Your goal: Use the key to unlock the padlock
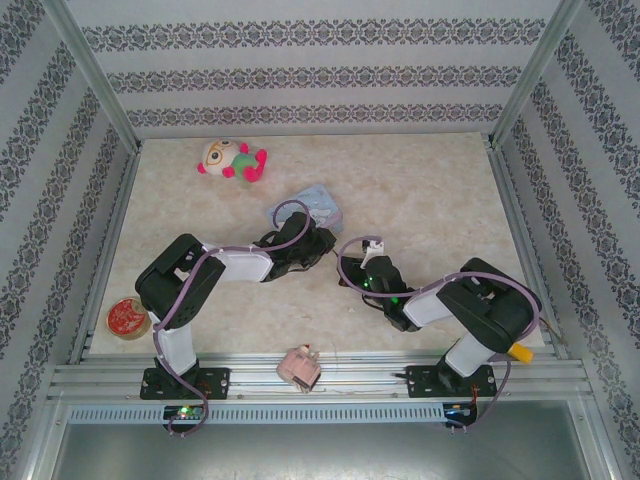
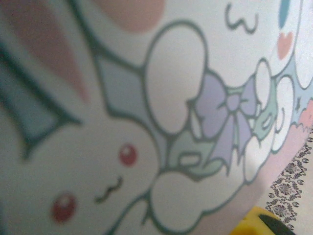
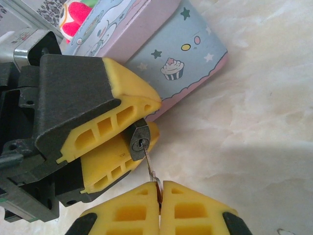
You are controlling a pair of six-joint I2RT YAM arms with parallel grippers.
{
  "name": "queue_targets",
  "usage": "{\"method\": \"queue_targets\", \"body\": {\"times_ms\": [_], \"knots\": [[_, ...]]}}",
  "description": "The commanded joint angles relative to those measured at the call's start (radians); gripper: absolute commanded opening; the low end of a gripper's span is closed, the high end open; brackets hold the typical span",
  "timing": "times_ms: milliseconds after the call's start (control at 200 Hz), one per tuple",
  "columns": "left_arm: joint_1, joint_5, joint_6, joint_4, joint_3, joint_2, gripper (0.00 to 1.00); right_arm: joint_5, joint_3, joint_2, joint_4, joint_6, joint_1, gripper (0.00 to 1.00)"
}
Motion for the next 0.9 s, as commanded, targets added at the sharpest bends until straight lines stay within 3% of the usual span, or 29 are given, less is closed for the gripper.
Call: {"method": "queue_targets", "body": {"times_ms": [0, 894], "knots": [[0.008, 0.138, -0.121, -0.026, -0.034, 0.059, 0.0, 0.016, 0.018, 0.021, 0.068, 0.013, 0.009, 0.0], [0.008, 0.154, -0.141, -0.009, -0.044, 0.074, 0.0, 0.029, 0.019, 0.028, 0.105, 0.013, -0.013, 0.0]]}}
